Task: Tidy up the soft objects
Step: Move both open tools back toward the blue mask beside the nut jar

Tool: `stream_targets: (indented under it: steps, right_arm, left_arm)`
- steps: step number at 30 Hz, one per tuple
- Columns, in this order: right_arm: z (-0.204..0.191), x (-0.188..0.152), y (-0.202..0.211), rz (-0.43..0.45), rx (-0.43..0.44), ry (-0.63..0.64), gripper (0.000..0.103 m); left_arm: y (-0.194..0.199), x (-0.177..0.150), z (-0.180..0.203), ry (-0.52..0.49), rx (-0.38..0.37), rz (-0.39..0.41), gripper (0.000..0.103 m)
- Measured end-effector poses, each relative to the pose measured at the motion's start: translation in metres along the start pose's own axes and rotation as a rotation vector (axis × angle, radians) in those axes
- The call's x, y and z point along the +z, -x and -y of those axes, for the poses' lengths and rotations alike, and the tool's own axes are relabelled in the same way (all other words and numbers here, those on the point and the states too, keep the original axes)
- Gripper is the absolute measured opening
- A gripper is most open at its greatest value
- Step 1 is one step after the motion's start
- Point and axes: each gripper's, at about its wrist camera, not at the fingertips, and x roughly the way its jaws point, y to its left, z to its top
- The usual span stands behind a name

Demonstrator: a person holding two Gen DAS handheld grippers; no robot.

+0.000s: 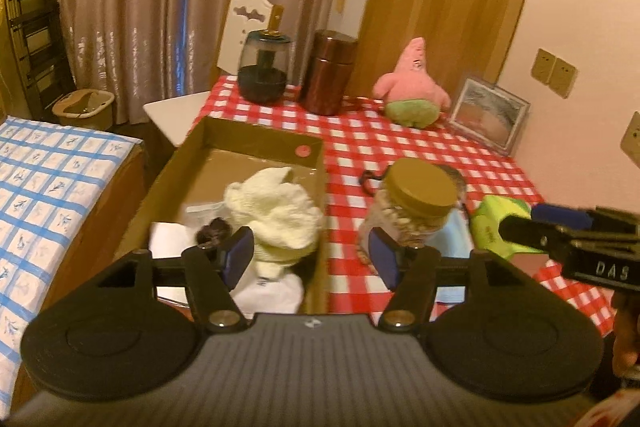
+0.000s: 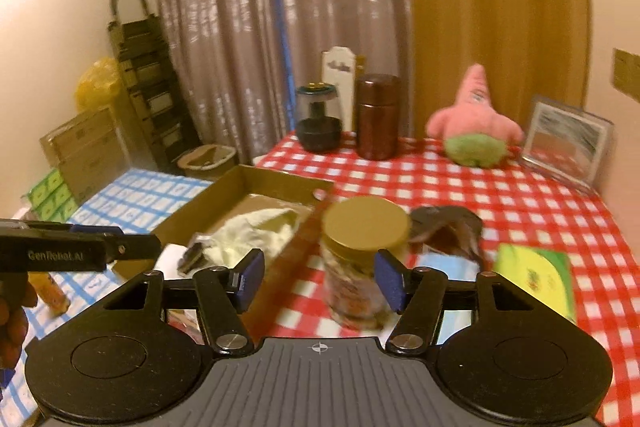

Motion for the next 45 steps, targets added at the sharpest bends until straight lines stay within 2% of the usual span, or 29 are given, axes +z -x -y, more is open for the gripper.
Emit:
stream_targets:
  steps: [10, 13, 21, 35, 45]
  right_arm:
    - [0.032, -0.024, 0.046, 0.002, -0.090, -0.054, 0.065]
    - [0.042, -0.033, 0.056, -0.008, -0.110, -0.081, 0.066]
    - [0.062, -0.049, 0.069, -0.021, -0.157, -0.127, 0.067]
    - [0.088, -0.068, 0.053, -0.062, -0.198, -0.177, 0.067]
    - [0.105, -0.084, 0.029, -0.102, -0.208, -0.195, 0.067]
  left_arm:
    - [0.007, -0.006, 0.044, -0.015, -0.057, -0.010, 0.074]
    - [0.007, -0.008, 0.058, -0.024, -0.075, -0.012, 0.081]
    - [0.002, -0.015, 0.088, -0.062, -0.130, -0.031, 0.081]
    - [-0.031, -0.026, 0.117, -0.130, -0.134, -0.054, 0.080]
    - [-0.065, -0.037, 0.121, -0.129, -0.159, -0.119, 0.079]
